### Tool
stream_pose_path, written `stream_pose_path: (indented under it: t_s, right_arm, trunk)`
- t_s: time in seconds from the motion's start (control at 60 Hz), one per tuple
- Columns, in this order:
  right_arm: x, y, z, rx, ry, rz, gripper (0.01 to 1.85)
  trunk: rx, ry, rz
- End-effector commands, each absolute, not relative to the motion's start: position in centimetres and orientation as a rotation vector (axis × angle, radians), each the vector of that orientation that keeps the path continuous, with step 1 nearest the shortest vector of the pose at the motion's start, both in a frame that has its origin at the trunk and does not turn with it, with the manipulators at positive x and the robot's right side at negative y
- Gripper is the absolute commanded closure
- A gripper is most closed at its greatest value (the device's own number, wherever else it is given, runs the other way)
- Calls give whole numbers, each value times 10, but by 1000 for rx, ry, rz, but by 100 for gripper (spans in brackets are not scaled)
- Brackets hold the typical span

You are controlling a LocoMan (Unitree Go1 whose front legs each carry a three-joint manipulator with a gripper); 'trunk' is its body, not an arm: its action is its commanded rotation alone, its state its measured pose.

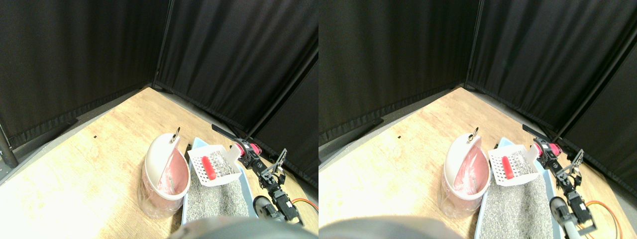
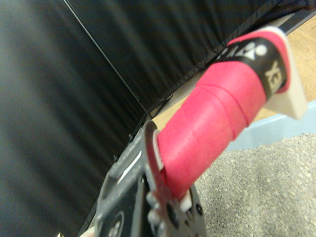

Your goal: Scoop (unimanual)

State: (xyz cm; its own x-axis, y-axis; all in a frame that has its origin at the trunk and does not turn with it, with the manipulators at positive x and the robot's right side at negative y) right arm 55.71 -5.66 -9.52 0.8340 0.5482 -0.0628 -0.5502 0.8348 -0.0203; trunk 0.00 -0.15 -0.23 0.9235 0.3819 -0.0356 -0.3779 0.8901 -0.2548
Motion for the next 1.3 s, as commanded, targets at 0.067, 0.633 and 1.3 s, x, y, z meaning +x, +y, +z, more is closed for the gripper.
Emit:
stream_pose_path:
  t_s: [0.067, 0.633, 1.3]
  right_arm:
    - [558, -49, -84, -72, 25, 622, 181]
    - [546, -28, -62, -282, 58, 669, 181]
    - [537, -13, -63, -366, 110, 651, 181]
  trunk:
    - [-275, -40, 484]
    - [-296, -54, 492]
    - [-301, -58, 502]
